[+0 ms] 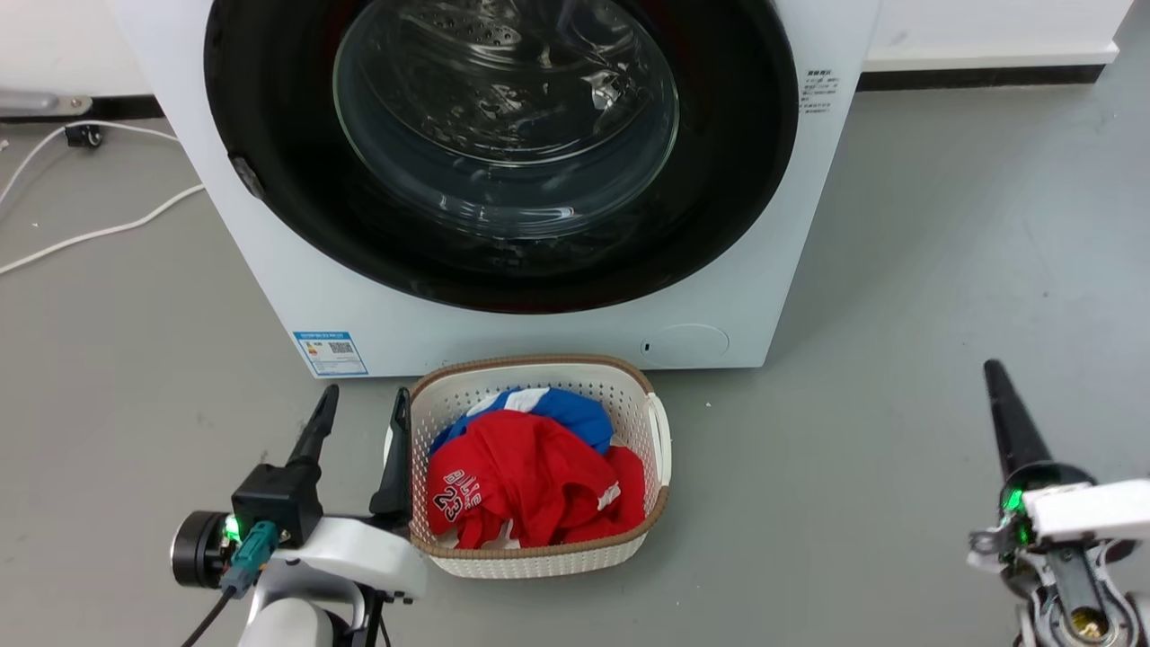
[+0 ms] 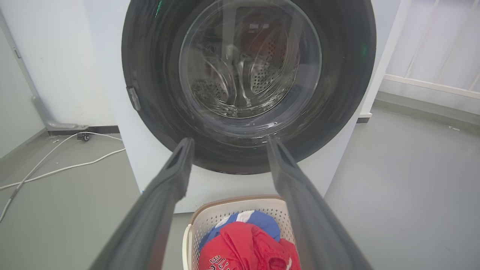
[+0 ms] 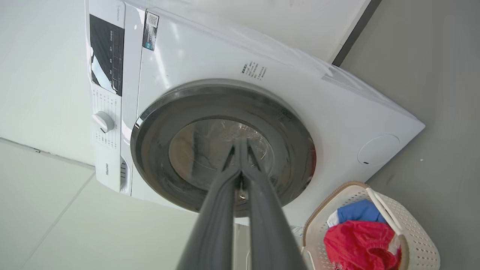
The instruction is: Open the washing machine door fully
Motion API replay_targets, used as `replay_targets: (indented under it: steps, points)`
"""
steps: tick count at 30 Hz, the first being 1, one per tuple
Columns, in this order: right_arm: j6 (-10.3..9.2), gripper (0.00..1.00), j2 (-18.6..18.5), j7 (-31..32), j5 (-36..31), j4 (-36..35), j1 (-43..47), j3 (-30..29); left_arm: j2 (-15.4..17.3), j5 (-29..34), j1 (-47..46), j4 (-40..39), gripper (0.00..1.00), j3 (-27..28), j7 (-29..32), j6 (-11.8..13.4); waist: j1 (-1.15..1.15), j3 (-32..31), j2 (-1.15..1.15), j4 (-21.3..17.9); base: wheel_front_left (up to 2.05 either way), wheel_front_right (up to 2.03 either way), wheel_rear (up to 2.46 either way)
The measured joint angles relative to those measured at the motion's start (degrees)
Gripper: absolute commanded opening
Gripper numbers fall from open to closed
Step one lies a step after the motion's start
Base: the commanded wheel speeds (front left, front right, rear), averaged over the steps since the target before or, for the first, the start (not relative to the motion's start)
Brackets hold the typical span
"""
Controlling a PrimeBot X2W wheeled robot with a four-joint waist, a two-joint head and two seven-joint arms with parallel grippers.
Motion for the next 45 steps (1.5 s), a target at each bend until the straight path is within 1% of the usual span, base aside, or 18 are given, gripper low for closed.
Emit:
replay_targets:
  steps: [3,4,9,12,16,20,23,28,30,33,40,45]
  points:
    - [0.01,0.0,-0.19,2.68,1.98,0.29,-2.36,-2.87,-0.23,0.41,-0.78,-1.15,1.0,0.32,-0.07,0.15,0.0,1.25,0.0,0.01,0.0,0.0,0.0]
    - [0.0,0.0,-0.22,3.89,3.57,0.56,-3.39,-3.98,-0.26,0.59,-0.91,-1.45,1.0,0.47,-0.07,0.18,0.0,1.74,0.0,-0.01,0.0,0.0,0.0]
    - [0.01,0.0,-2.6,8.59,5.24,3.28,-9.12,-7.86,-0.6,0.75,-2.25,-2.63,1.0,1.12,-0.07,0.4,0.0,4.5,0.0,-0.12,0.0,0.0,0.0]
    - [0.01,0.0,-4.25,11.94,7.28,6.35,-13.71,-10.25,-0.87,0.85,-3.13,-3.05,1.0,1.13,-0.07,0.3,0.0,6.2,0.0,-0.08,0.0,0.0,0.0]
    - [0.01,0.0,-7.56,16.56,8.56,12.65,-20.06,-12.48,-1.15,0.86,-4.27,-3.63,1.0,0.82,-0.08,0.12,0.01,8.37,0.0,0.28,0.0,0.0,0.0]
    - [0.01,0.0,-10.79,22.1,8.86,19.89,-27.5,-12.84,-1.36,0.8,-5.56,-4.12,1.0,0.26,-0.07,-0.04,0.0,10.51,0.0,0.95,0.0,0.0,0.0]
    - [0.0,0.0,-13.22,25.88,7.79,24.65,-32.94,-12.46,-1.46,0.73,-6.51,-4.41,1.0,-0.12,-0.07,-0.12,0.01,12.01,0.0,1.6,0.0,0.0,0.0]
    - [0.0,0.0,-15.8,32.17,5.5,31.32,-42.24,-11.1,-1.56,0.75,-7.95,-5.1,1.0,-0.78,-0.07,-0.45,0.0,14.33,0.0,2.81,0.0,0.0,0.0]
    - [0.0,0.0,-16.17,34.57,4.68,33.45,-45.76,-10.55,-1.62,0.77,-8.33,-5.46,1.0,-1.11,-0.07,-0.56,0.0,15.3,0.0,3.24,0.0,0.0,0.0]
    - [0.01,0.0,-16.22,35.55,2.35,35.99,-50.98,-9.91,-1.64,0.96,-9.06,-6.08,1.0,-1.62,-0.07,-0.54,0.0,16.78,0.0,3.76,0.0,0.0,0.0]
    - [0.01,0.0,-15.38,36.89,-2.22,39.75,-62.01,-8.82,-1.69,1.08,-11.0,-7.35,1.0,-2.49,-0.07,-0.42,0.01,20.58,0.0,4.83,0.0,0.0,0.0]
    - [0.01,0.0,-14.4,37.33,-5.65,41.32,-67.34,-8.15,-1.7,0.6,-12.06,-7.93,1.0,-3.26,-0.07,-0.01,0.01,22.93,0.0,5.64,0.0,0.0,0.0]
